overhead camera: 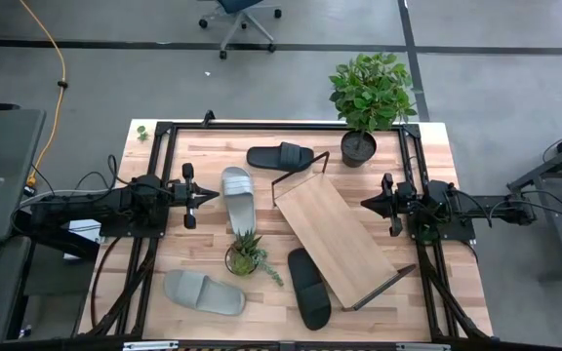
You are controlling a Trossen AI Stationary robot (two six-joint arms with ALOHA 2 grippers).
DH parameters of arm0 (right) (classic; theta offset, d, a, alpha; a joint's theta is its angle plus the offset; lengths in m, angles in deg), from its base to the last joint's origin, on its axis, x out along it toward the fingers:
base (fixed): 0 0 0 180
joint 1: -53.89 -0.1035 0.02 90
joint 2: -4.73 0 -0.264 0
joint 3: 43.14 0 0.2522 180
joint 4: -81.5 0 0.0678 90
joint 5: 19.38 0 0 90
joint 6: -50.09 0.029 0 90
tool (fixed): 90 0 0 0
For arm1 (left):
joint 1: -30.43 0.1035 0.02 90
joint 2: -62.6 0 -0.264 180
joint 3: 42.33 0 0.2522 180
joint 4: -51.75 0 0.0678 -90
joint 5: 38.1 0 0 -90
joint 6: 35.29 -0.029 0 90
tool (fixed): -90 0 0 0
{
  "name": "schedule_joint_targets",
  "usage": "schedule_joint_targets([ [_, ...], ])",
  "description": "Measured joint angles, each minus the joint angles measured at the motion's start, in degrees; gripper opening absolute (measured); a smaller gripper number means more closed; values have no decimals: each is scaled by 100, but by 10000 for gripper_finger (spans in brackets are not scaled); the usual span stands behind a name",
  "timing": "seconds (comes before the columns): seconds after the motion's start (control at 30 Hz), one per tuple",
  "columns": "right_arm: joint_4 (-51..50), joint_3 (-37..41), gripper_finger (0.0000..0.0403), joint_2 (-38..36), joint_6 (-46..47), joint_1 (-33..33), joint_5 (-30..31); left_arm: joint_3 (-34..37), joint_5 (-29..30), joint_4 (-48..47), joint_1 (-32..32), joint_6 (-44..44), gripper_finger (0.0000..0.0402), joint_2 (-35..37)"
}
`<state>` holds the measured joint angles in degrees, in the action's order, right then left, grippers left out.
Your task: Pick and place slides into the shelf
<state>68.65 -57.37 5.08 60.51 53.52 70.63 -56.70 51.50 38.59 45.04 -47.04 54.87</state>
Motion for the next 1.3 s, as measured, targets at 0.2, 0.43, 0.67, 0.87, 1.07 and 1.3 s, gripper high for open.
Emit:
schedule_joint_targets([
  [0.2,0,0,0,-1,0,0,1,1,0,-1,0,0,1,-1],
  [0.43,0,0,0,0,0,1,0,1,-1,-2,0,0,1,-1],
  [0.67,0,0,0,0,0,0,-1,0,0,0,2,2,1,-2],
  [0.87,0,0,0,1,0,2,0,0,-8,0,0,5,1,0],
  [1.07,0,0,0,0,0,2,0,0,-147,9,0,1058,1,-2],
  [1.3,0,0,0,-1,0,2,1,2,-151,17,0,2975,1,0],
])
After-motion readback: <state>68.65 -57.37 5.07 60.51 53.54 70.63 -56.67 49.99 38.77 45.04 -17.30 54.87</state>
